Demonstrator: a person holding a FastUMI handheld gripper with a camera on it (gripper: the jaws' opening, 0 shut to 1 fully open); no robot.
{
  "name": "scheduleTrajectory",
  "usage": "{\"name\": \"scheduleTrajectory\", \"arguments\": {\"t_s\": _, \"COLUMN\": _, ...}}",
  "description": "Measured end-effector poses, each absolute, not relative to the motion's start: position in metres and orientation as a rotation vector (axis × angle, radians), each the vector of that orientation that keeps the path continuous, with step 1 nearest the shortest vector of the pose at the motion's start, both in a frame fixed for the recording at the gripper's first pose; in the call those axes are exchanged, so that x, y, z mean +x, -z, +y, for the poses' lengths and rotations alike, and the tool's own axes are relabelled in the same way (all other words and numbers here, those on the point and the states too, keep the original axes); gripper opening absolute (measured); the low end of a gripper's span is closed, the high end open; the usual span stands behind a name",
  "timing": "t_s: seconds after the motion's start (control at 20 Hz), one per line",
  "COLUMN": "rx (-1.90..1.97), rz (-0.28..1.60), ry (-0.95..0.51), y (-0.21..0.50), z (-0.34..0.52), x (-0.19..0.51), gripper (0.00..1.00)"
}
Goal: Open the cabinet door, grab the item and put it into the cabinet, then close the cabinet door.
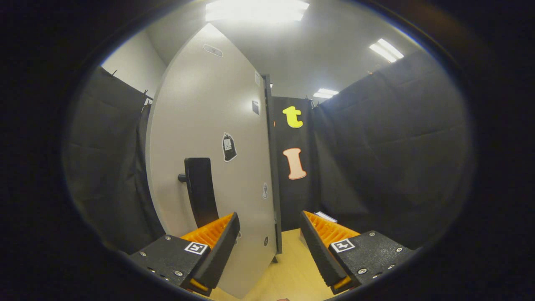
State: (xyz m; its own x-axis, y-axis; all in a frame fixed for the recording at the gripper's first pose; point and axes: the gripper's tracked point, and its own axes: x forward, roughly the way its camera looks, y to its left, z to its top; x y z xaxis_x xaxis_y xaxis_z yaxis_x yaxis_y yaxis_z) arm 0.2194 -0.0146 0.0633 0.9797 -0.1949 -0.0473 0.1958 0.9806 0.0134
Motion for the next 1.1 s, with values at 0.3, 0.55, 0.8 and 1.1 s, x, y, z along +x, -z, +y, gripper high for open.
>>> {"name": "scheduleTrajectory", "arguments": {"t_s": 0.3, "rx": 0.028, "rz": 0.059, "ry": 0.107, "y": -0.055, "z": 0.043, "x": 0.246, "gripper": 0.92}}
{"name": "scheduleTrajectory", "arguments": {"t_s": 0.55, "rx": 0.018, "rz": 0.071, "ry": 0.014, "y": -0.054, "z": 0.096, "x": 0.281, "gripper": 0.92}}
{"name": "scheduleTrajectory", "arguments": {"t_s": 0.8, "rx": -0.037, "rz": 0.092, "ry": -0.016, "y": -0.040, "z": 0.136, "x": 0.323, "gripper": 0.92}}
{"name": "scheduleTrajectory", "arguments": {"t_s": 1.1, "rx": -0.012, "rz": 0.108, "ry": -0.028, "y": -0.040, "z": 0.133, "x": 0.316, "gripper": 0.92}}
